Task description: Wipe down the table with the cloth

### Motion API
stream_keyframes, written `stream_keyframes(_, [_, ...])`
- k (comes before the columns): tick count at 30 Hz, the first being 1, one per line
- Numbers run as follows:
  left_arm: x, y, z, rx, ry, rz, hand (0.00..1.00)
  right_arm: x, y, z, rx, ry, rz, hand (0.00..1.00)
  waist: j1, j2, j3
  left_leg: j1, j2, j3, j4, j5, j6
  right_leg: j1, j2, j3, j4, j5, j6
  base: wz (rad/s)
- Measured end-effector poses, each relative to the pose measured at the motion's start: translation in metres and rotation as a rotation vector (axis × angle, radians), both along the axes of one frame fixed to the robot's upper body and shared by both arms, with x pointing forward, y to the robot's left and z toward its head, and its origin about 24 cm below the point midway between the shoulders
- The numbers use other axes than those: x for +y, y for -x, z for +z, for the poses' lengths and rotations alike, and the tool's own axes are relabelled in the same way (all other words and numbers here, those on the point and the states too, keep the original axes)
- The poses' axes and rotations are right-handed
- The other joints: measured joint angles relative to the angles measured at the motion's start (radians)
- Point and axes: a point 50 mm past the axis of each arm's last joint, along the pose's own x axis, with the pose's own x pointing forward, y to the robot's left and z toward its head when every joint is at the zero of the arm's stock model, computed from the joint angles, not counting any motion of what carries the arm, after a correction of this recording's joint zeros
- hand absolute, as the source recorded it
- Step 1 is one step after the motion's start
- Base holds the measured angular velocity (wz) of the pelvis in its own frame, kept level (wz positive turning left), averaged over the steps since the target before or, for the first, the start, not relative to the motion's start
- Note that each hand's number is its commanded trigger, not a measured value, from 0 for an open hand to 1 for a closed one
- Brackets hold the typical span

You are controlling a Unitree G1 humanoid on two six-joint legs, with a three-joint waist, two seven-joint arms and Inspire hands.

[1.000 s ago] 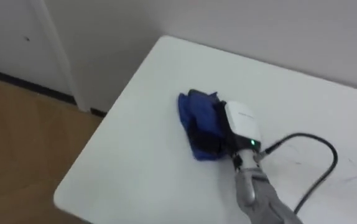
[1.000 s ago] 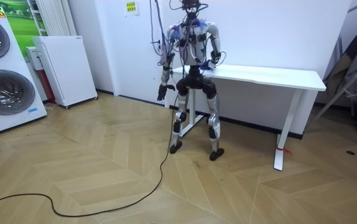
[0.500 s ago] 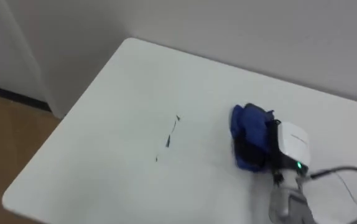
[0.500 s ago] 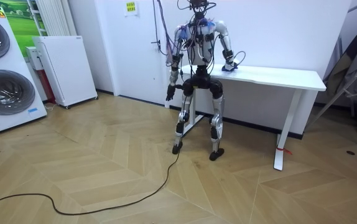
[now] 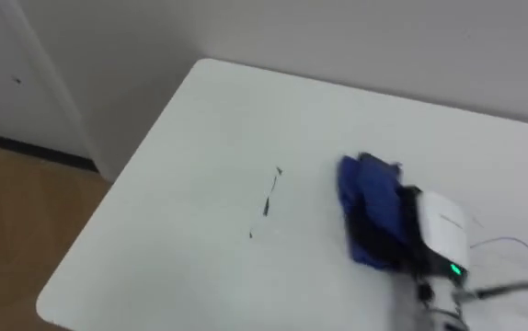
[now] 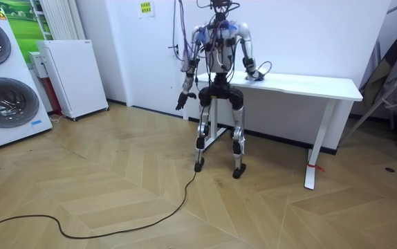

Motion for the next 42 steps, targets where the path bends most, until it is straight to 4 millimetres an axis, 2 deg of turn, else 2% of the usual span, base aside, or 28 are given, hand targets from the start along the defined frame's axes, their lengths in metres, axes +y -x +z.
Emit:
stream_keyframes(1, [0.002, -0.005, 0.002, -0.020, -0.013, -0.015, 0.00, -0.013, 0.013, -0.004, 0.028, -0.007, -0.076, 1.00, -0.008, -0.011, -0.0020, 0.009, -0.003, -0.001, 0.007, -0.009, 0.007, 0.016, 0.005, 0.004, -0.007, 0.001, -0.001, 0.00])
stream_keyframes(4, [-0.005, -0.009, 0.000, -0.024, -0.003, -0.063, 0.00, -0.029, 0.023, -0.005, 0.059, -0.014, -0.146, 1.00, -0.007, -0.006, -0.0034, 0.016, -0.006, 0.000, 0.019, -0.027, 0.019, 0.024, 0.022, 0.004, -0.006, 0.010, -0.012, -0.18])
stream_keyframes(6, [-0.014, -0.004, -0.004, -0.002, 0.003, -0.102, 0.00, -0.030, 0.009, -0.001, 0.052, -0.010, -0.149, 1.00, 0.017, 0.013, -0.0037, 0.018, -0.006, -0.002, 0.011, -0.036, 0.028, 0.006, 0.055, 0.002, -0.008, 0.026, -0.037, -0.59])
stream_keyframes(7, [-0.018, -0.001, -0.006, 0.009, 0.007, -0.110, 0.00, -0.027, 0.000, 0.002, 0.050, 0.010, -0.131, 1.00, 0.048, 0.028, 0.0027, 0.033, -0.006, -0.014, 0.010, -0.046, 0.033, 0.002, 0.067, 0.003, -0.009, 0.040, -0.044, -0.83])
stream_keyframes(8, [-0.019, 0.003, -0.007, 0.022, 0.010, -0.107, 0.00, -0.023, -0.004, 0.003, 0.055, 0.016, -0.117, 1.00, 0.061, 0.036, 0.0028, 0.039, -0.007, -0.028, 0.009, -0.052, 0.036, 0.001, 0.073, 0.002, -0.010, 0.044, -0.048, -0.90])
stream_keyframes(11, [-0.026, 0.010, -0.011, 0.055, 0.027, -0.074, 0.00, 0.007, -0.034, 0.009, 0.078, 0.032, 0.028, 1.00, 0.107, 0.045, 0.0050, 0.047, -0.008, -0.057, 0.009, -0.061, 0.039, -0.017, 0.093, 0.004, -0.007, 0.060, -0.066, -0.55])
stream_keyframes(12, [-0.029, 0.009, -0.012, 0.059, 0.037, -0.083, 0.00, 0.028, -0.050, 0.014, 0.081, 0.027, 0.134, 1.00, 0.126, 0.046, 0.0055, 0.046, -0.008, -0.066, 0.009, -0.063, 0.036, -0.025, 0.100, 0.006, -0.006, 0.064, -0.072, -0.30])
stream_keyframes(13, [-0.034, 0.006, -0.013, 0.052, 0.048, -0.087, 0.00, 0.050, -0.065, 0.021, 0.067, 0.033, 0.250, 1.00, 0.143, 0.049, 0.0114, 0.044, -0.008, -0.083, 0.009, -0.064, 0.035, -0.030, 0.108, 0.014, -0.006, 0.067, -0.077, -0.22])
stream_keyframes(14, [-0.036, 0.004, -0.013, 0.049, 0.055, -0.088, 0.00, 0.063, -0.072, 0.024, 0.059, 0.031, 0.312, 1.00, 0.150, 0.050, 0.0150, 0.042, -0.008, -0.090, 0.008, -0.064, 0.035, -0.031, 0.111, 0.015, -0.006, 0.067, -0.078, -0.05])
stream_keyframes(15, [-0.041, -0.001, -0.015, 0.047, 0.072, -0.096, 0.00, 0.087, -0.084, 0.029, 0.047, 0.030, 0.419, 1.00, 0.161, 0.053, 0.0200, 0.038, -0.009, -0.106, 0.008, -0.063, 0.034, -0.034, 0.116, 0.017, -0.008, 0.067, -0.081, 0.19])
stream_keyframes(16, [-0.046, -0.001, -0.016, 0.052, 0.088, -0.095, 0.00, 0.104, -0.092, 0.032, 0.045, 0.024, 0.493, 1.00, 0.174, 0.055, 0.0207, 0.027, -0.011, -0.126, 0.008, -0.060, 0.032, -0.033, 0.117, 0.017, -0.015, 0.064, -0.083, 0.29])
stream_keyframes(18, [-0.052, -0.006, -0.015, 0.034, 0.101, -0.111, 0.00, 0.116, -0.097, 0.036, 0.048, 0.017, 0.550, 1.00, 0.183, 0.055, 0.0197, 0.013, -0.015, -0.154, 0.006, -0.049, 0.039, -0.030, 0.115, 0.011, -0.027, 0.062, -0.081, 0.46])
stream_keyframes(19, [-0.052, 0.000, -0.014, 0.041, 0.107, -0.105, 0.00, 0.117, -0.097, 0.035, 0.055, 0.015, 0.562, 1.00, 0.181, 0.053, 0.0184, 0.012, -0.018, -0.165, 0.001, -0.046, 0.039, -0.027, 0.114, 0.009, -0.028, 0.056, -0.078, 0.38])
stream_keyframes(23, [-0.048, 0.017, -0.013, 0.078, 0.107, -0.079, 0.00, 0.098, -0.079, 0.024, 0.054, -0.010, 0.513, 1.00, 0.131, 0.049, 0.0155, 0.018, -0.023, -0.161, 0.003, -0.044, 0.043, 0.006, 0.102, -0.021, -0.043, 0.045, -0.067, 0.34])
stream_keyframes(24, [-0.046, 0.017, -0.013, 0.070, 0.104, -0.071, 0.00, 0.087, -0.069, 0.020, 0.042, -0.013, 0.468, 1.00, 0.104, 0.038, 0.0109, 0.025, -0.030, -0.157, 0.001, -0.042, 0.047, 0.020, 0.093, -0.024, -0.045, 0.038, -0.057, 0.53])
stream_keyframes(25, [-0.040, 0.020, -0.011, 0.068, 0.090, -0.050, 0.00, 0.072, -0.056, 0.015, 0.037, -0.009, 0.394, 1.00, 0.080, 0.038, 0.0125, 0.034, -0.034, -0.139, -0.001, -0.040, 0.049, 0.033, 0.086, -0.023, -0.053, 0.035, -0.052, 0.50])
stream_keyframes(26, [-0.036, 0.021, -0.010, 0.066, 0.080, -0.040, 0.00, 0.064, -0.048, 0.012, 0.035, -0.004, 0.350, 1.00, 0.073, 0.032, 0.0118, 0.036, -0.036, -0.128, 0.000, -0.040, 0.050, 0.043, 0.083, -0.023, -0.059, 0.033, -0.050, 0.28])
stream_keyframes(27, [-0.027, 0.023, -0.008, 0.065, 0.054, -0.021, 0.00, 0.044, -0.032, 0.007, 0.040, 0.007, 0.260, 1.00, 0.068, 0.025, 0.0103, 0.049, -0.039, -0.108, -0.001, -0.040, 0.050, 0.060, 0.077, -0.025, -0.061, 0.031, -0.046, 0.05])
stream_keyframes(28, [-0.018, 0.026, -0.006, 0.075, 0.030, -0.011, 0.00, 0.026, -0.015, 0.003, 0.053, 0.023, 0.170, 1.00, 0.064, 0.021, 0.0064, 0.058, -0.041, -0.107, 0.000, -0.040, 0.050, 0.076, 0.073, -0.029, -0.060, 0.031, -0.046, 0.00])
stream_keyframes(30, [-0.010, 0.029, -0.003, 0.078, 0.009, 0.000, 0.00, 0.001, 0.005, -0.001, 0.077, 0.054, 0.052, 1.00, 0.055, 0.020, 0.0056, 0.078, -0.044, -0.103, -0.001, -0.044, 0.056, 0.095, 0.070, -0.030, -0.059, 0.031, -0.046, -0.02])
stream_keyframes(32, [-0.007, 0.026, -0.002, 0.073, 0.006, -0.009, 0.00, -0.014, 0.012, -0.004, 0.090, 0.072, -0.020, 1.00, 0.039, 0.023, 0.0040, 0.085, -0.046, -0.103, 0.003, -0.051, 0.066, 0.103, 0.068, -0.031, -0.055, 0.030, -0.046, 0.00])
stream_keyframes(35, [-0.012, 0.021, -0.004, 0.065, 0.022, -0.040, 0.00, -0.014, 0.002, -0.006, 0.103, 0.064, -0.035, 1.00, 0.051, 0.030, 0.0033, 0.084, -0.046, -0.094, 0.020, -0.065, 0.074, 0.073, 0.063, -0.045, -0.005, 0.028, -0.042, -0.31])
stream_keyframes(37, [-0.022, 0.019, -0.008, 0.078, 0.049, -0.075, 0.00, -0.003, -0.025, -0.002, 0.101, 0.073, -0.001, 1.00, 0.104, 0.060, 0.0063, 0.077, -0.047, -0.095, 0.076, -0.102, 0.085, 0.023, 0.062, -0.086, 0.061, 0.027, -0.055, -0.97])
stream_keyframes(38, [-0.025, 0.020, -0.009, 0.082, 0.055, -0.075, 0.00, 0.001, -0.032, -0.001, 0.105, 0.078, 0.013, 1.00, 0.115, 0.067, 0.0073, 0.074, -0.046, -0.095, 0.092, -0.111, 0.087, 0.010, 0.062, -0.091, 0.080, 0.029, -0.059, -1.14])
stream_keyframes(39, [-0.028, 0.017, -0.011, 0.079, 0.058, -0.075, 0.00, 0.010, -0.045, 0.000, 0.112, 0.073, 0.043, 1.00, 0.148, 0.075, 0.0081, 0.061, -0.046, -0.092, 0.124, -0.126, 0.092, -0.028, 0.059, -0.112, 0.116, 0.037, -0.072, -1.23])
stream_keyframes(40, [-0.031, 0.013, -0.013, 0.076, 0.058, -0.076, 0.00, 0.027, -0.062, 0.003, 0.118, 0.064, 0.100, 1.00, 0.195, 0.077, 0.0082, 0.046, -0.036, -0.079, 0.144, -0.135, 0.095, -0.066, 0.059, -0.141, 0.133, 0.054, -0.098, -1.30])
stream_keyframes(41, [-0.031, 0.010, -0.014, 0.073, 0.059, -0.075, 0.00, 0.039, -0.071, 0.006, 0.120, 0.069, 0.152, 1.00, 0.215, 0.077, 0.0099, 0.036, -0.031, -0.066, 0.156, -0.143, 0.094, -0.082, 0.060, -0.155, 0.134, 0.065, -0.111, -1.22])
stream_keyframes(42, [-0.030, 0.005, -0.016, 0.073, 0.062, -0.060, 0.00, 0.070, -0.088, 0.014, 0.105, 0.074, 0.284, 1.00, 0.251, 0.076, 0.0115, 0.004, -0.003, -0.035, 0.184, -0.153, 0.097, -0.116, 0.055, -0.185, 0.159, 0.076, -0.107, -0.65])
